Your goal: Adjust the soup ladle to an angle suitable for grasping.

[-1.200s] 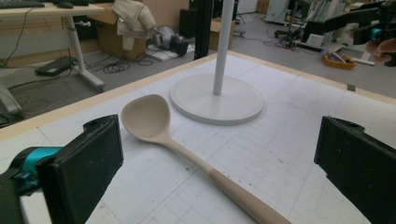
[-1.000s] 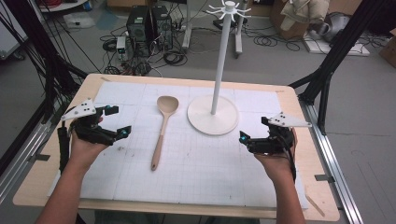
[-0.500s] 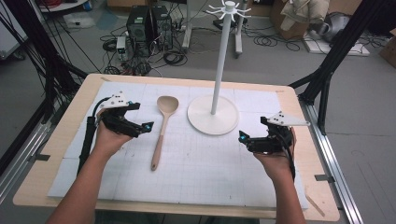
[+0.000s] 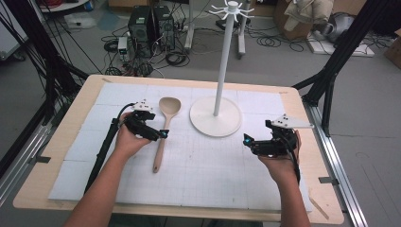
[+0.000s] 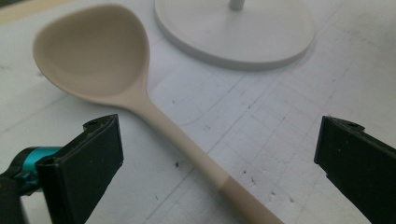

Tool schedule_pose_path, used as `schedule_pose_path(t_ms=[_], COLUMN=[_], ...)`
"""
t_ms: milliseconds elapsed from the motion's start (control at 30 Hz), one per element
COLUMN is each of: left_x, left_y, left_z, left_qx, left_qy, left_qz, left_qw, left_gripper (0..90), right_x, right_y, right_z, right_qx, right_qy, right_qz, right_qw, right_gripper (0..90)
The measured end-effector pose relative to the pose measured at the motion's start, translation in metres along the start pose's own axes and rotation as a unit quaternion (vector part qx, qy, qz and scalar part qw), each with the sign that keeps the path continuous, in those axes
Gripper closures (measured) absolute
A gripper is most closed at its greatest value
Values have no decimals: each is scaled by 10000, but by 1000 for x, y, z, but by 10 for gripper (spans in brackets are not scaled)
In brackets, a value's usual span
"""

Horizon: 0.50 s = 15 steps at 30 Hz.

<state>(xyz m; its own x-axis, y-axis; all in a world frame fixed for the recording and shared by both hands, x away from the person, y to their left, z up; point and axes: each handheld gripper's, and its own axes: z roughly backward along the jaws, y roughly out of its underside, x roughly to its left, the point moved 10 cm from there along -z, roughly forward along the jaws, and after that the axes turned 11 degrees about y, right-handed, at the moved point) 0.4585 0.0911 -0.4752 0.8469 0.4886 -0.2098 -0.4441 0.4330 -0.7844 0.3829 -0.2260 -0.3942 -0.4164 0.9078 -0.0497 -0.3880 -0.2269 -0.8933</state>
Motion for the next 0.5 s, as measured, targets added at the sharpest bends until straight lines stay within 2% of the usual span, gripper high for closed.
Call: schedule_pose_path(t_ms=[100,133,200,233,267,500], left_x=[2,2,2,2,2,-1], left_y=[9,9,17,17,20,26], left_z=[-12,-12,-22,-22,-26,-30], left_qx=[259,259,461,461,575,797], left_qy=[-135,-135,-239,-239,-286,-298], left_qz=[124,124,226,226,247,285], left_qw=[9995,9995,9984,9984,9976,9960], left_gripper=[17,17,17,19,29,119], right_x=[-1,-2,-2,-2,-3,-6], right_y=[2,3,4,4,6,6], right_z=[0,0,0,0,0,2], right_qx=[28,23,46,46,67,67], right_qy=[19,12,26,26,40,71], right_qz=[-23,-12,-28,-28,-30,-50], right_qw=[10000,10000,10000,10000,10000,9999], right_gripper=[9,8,9,9,9,9])
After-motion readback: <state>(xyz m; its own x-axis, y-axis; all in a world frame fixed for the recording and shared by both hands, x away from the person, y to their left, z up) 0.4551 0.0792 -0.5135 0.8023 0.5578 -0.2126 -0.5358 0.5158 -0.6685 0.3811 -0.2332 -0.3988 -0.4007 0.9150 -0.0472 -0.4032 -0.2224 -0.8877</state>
